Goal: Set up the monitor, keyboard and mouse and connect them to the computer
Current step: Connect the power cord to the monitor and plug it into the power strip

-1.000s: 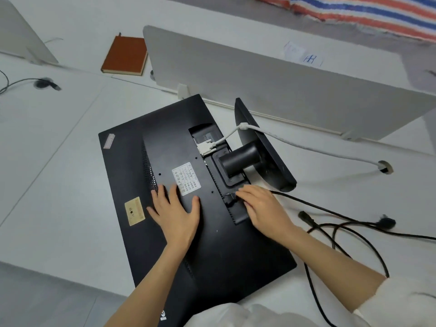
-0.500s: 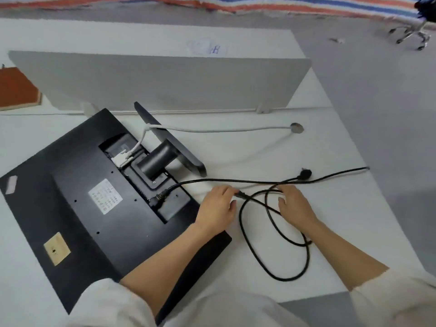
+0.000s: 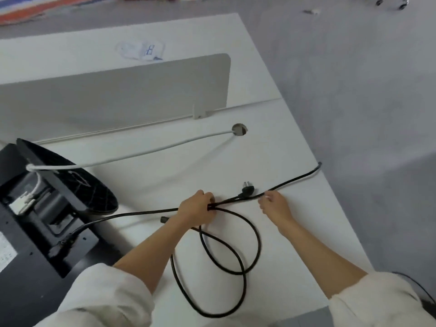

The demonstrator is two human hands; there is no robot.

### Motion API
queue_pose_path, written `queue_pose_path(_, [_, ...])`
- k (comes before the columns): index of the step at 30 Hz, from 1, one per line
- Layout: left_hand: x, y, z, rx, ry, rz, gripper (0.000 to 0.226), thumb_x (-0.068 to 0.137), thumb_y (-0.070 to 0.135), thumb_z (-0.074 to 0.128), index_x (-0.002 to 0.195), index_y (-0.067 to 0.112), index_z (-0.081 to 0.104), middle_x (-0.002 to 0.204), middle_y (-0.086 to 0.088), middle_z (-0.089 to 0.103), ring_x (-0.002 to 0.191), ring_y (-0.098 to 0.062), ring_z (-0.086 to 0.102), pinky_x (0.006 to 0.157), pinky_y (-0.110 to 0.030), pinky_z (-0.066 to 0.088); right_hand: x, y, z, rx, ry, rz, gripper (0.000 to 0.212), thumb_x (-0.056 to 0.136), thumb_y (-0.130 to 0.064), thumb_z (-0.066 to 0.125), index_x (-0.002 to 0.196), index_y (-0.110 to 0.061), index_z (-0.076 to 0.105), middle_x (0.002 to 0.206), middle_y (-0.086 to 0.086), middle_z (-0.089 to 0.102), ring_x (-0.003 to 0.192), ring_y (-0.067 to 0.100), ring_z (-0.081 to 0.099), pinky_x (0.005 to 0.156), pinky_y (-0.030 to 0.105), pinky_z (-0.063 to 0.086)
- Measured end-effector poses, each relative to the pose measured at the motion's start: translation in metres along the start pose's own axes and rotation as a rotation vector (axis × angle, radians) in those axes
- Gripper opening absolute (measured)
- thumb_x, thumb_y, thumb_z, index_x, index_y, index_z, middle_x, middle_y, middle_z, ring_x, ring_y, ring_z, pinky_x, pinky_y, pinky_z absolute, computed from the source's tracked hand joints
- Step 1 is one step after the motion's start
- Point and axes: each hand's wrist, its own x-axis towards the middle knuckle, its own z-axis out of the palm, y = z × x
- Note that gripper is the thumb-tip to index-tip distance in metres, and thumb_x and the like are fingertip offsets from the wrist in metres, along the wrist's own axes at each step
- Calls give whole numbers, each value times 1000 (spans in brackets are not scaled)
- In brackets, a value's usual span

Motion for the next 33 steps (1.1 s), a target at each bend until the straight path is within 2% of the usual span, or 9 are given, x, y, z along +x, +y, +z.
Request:
queue_pose_path(4, [-9,4,-13,-117,-18,25,44,85,55,55,116,24,59,102,1,43,96,-20,53,86,-30,43,17,-23,-1,675,27,326,11,96,-8,40,103,-3,47,85,11,58,79,25,57,79,33,52])
queue_pose_path(8, [-19,4,-33,-357,-118,69,53,72,65,56,111,31,60,109,5,42,108,-18,48,99,-30,36,33,-38,-14,790,172,412,8,92,-5,46,100,-2,45,80,9,44,62,21,50,41,22,51])
queue_pose_path(10, [-24,5,-43,-455,-131,59,42,68,70,47,97,41,59,110,9,43,110,-18,46,102,-33,33,34,-44,-23,963,112,422,5,94,-4,41,92,-2,45,79,10,48,65,24,52,48,29,53])
queue_pose_path(13, [-30,10,-52,-476,5,56,31,95,50,39,92,31,63,106,5,53,103,-17,51,93,-27,36,33,-56,-39,1248,81,344,16,99,-10,37,87,-4,46,78,7,50,69,21,54,70,32,49])
queue_pose_path(15, [-32,14,-53,-458,142,58,31,99,33,40,101,18,68,103,1,61,96,-17,55,83,-23,39,33,-69,-50,1303,120,260,21,99,-10,37,79,-7,44,70,4,44,61,18,48,61,30,45])
queue_pose_path(19, [-30,16,-55,-304,180,79,24,96,20,47,102,15,69,97,2,67,81,-12,54,66,-18,37,20,-98,-56,993,204,-6,20,99,-10,37,80,-14,45,63,2,42,51,14,40,53,27,41])
queue_pose_path(22, [-27,16,-60,-263,161,9,23,95,20,50,109,15,67,108,-2,67,98,-18,58,77,-19,39,-4,-117,-56,663,224,-297,20,99,-11,38,82,-18,46,62,0,45,52,15,44,61,30,44])
queue_pose_path(28, [-45,47,-112,-783,484,36,29,99,27,42,112,10,62,117,-8,64,101,-20,58,86,-27,41,-63,-129,-47,156,45,-683,27,96,-4,39,81,-25,49,61,-1,50,56,6,50,64,20,42])
queue_pose_path(33, [-72,96,-170,-1382,27,216,47,103,39,25,104,5,58,94,-12,70,84,-22,68,83,-34,50,-91,-108,-27,-93,-208,-668,21,93,-4,47,84,-19,58,64,-5,54,57,-2,50,65,10,41])
